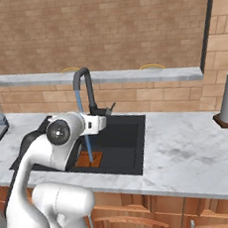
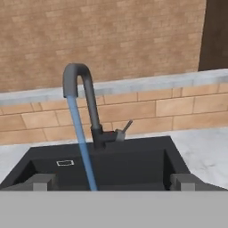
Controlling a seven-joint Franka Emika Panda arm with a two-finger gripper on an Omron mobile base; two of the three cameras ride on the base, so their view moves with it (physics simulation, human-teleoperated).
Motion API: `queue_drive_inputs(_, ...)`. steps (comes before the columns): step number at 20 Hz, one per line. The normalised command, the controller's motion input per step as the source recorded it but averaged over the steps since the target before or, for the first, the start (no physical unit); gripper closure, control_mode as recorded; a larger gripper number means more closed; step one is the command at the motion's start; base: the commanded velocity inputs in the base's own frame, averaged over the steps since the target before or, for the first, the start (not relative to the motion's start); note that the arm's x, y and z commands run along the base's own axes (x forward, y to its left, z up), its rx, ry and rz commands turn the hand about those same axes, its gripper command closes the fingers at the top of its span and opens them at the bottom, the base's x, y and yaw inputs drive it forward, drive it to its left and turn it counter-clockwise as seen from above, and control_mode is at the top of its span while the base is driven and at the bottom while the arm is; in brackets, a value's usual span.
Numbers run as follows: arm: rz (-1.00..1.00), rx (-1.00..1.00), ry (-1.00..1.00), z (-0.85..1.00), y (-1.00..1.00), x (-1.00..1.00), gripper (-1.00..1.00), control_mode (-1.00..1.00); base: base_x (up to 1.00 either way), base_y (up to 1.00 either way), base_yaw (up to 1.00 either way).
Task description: Turn on the sink faucet with hot water and rinse the cutting board for ten seconds, then turn off the faucet. Push the cutting board to reach the water if necessary.
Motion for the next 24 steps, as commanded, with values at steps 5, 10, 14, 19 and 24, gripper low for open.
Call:
queue_drive_inputs(5,0.00,0.05,-0.02,-0.16,-0.15,0.35,-1.00,-1.00,0.00,0.00,0.00)
queue_drive_inputs(10,0.00,0.07,0.00,-0.21,-0.23,0.39,-1.00,-1.00,0.00,0.00,0.00)
queue_drive_inputs(14,0.00,0.07,0.00,-0.18,-0.21,0.42,-1.00,-1.00,0.00,0.00,0.00)
queue_drive_inputs(19,0.00,0.04,0.00,-0.11,-0.15,0.41,-1.00,-1.00,0.00,0.00,0.00)
queue_drive_inputs(24,0.00,0.03,0.00,-0.09,-0.12,0.38,-1.00,-1.00,0.00,0.00,0.00)
